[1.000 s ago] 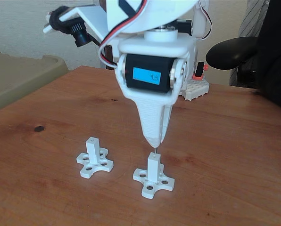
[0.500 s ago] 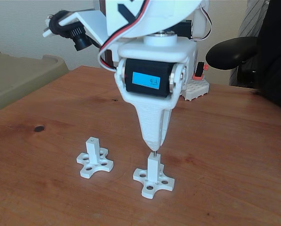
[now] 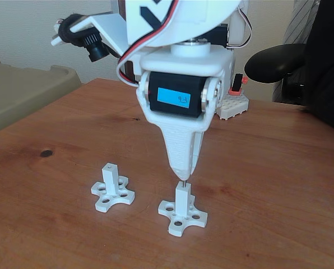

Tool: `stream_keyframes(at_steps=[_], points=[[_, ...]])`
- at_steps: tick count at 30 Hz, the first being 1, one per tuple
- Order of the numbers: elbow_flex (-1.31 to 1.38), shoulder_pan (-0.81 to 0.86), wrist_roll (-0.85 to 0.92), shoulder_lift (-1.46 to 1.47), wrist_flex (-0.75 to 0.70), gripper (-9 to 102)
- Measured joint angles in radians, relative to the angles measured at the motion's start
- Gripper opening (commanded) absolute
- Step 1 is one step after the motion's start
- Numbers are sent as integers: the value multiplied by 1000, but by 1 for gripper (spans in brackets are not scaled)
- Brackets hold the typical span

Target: Grab the screw and set it in the hole.

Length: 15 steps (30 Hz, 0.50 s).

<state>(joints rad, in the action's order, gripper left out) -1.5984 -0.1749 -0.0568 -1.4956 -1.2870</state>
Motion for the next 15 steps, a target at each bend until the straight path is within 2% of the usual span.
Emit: stream_keyframes(at_steps=[15], points=[[0,15,0,0,3,-4]])
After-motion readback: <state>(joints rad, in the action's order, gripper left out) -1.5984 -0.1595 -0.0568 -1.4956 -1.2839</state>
